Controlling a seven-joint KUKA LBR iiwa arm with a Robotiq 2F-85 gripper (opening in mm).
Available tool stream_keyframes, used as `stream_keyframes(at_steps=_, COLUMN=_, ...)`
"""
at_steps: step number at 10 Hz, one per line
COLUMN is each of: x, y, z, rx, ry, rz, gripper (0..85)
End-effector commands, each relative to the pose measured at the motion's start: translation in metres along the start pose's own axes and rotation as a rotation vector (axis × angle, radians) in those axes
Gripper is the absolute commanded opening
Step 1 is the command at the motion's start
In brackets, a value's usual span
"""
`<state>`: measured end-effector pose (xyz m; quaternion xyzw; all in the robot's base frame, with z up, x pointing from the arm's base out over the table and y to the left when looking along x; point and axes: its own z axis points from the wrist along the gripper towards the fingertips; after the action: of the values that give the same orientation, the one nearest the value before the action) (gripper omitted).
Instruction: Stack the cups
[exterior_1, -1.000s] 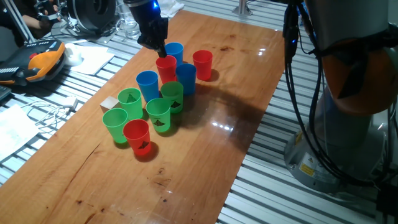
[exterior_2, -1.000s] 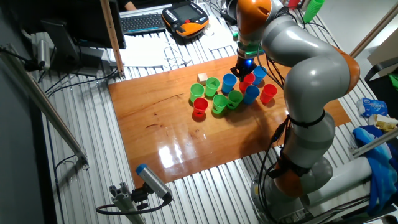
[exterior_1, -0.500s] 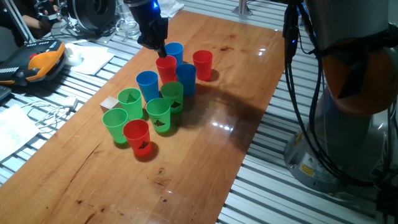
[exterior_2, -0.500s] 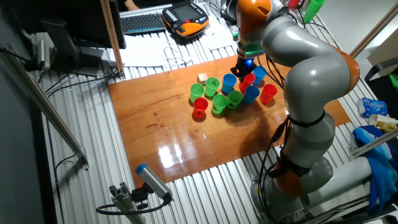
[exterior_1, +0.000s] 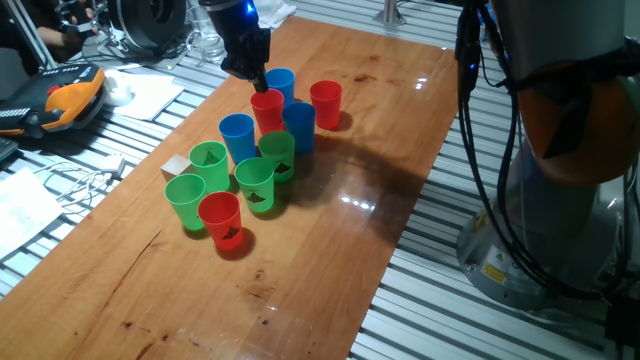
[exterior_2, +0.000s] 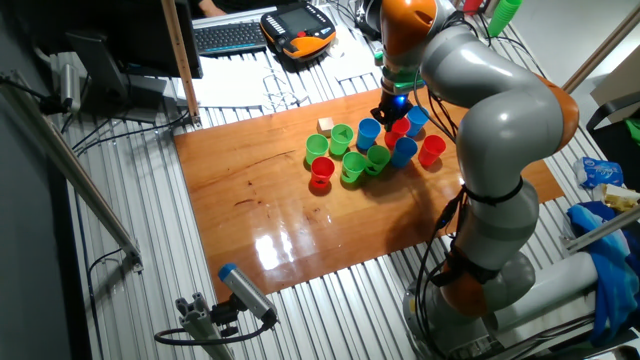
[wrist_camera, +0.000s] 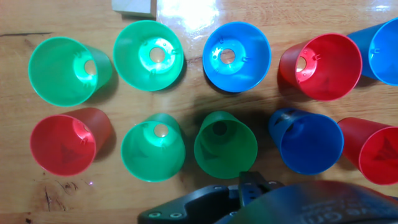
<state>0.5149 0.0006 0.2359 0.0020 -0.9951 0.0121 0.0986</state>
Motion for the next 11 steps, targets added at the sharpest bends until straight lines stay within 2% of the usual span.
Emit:
stream_keyframes(at_steps=1, x=0.0000, y=0.0000, z=0.0000, rx=0.000, ry=0.000, rz=0.000, gripper=0.0)
stream_keyframes(at_steps=3, x=0.0000, y=0.0000, z=0.0000, rx=0.003, ry=0.000, rz=0.002, gripper=0.0)
stream_keyframes(at_steps=5, x=0.0000, y=0.0000, z=0.0000, rx=-0.003, ry=-0.009, rz=0.062, gripper=0.0)
stream_keyframes(at_steps=6, x=0.0000, y=0.0000, z=0.0000, rx=-0.041, ry=-0.048, rz=0.059, gripper=0.0)
stream_keyframes(at_steps=7, x=0.0000, y=0.0000, z=0.0000, rx=-0.113, ry=-0.035, rz=0.076, gripper=0.0)
stream_keyframes(at_steps=8, x=0.0000, y=0.0000, z=0.0000, rx=-0.137, ry=-0.023, rz=0.089, gripper=0.0)
stream_keyframes(at_steps=9, x=0.0000, y=0.0000, z=0.0000, rx=-0.120, ry=-0.038, rz=0.092, gripper=0.0)
stream_keyframes(at_steps=10, x=0.0000, y=0.0000, z=0.0000, rx=-0.124, ry=-0.070, rz=0.097, gripper=0.0)
stream_keyframes(at_steps=11, x=0.0000, y=0.0000, z=0.0000, rx=-0.151, ry=-0.101, rz=0.118, gripper=0.0)
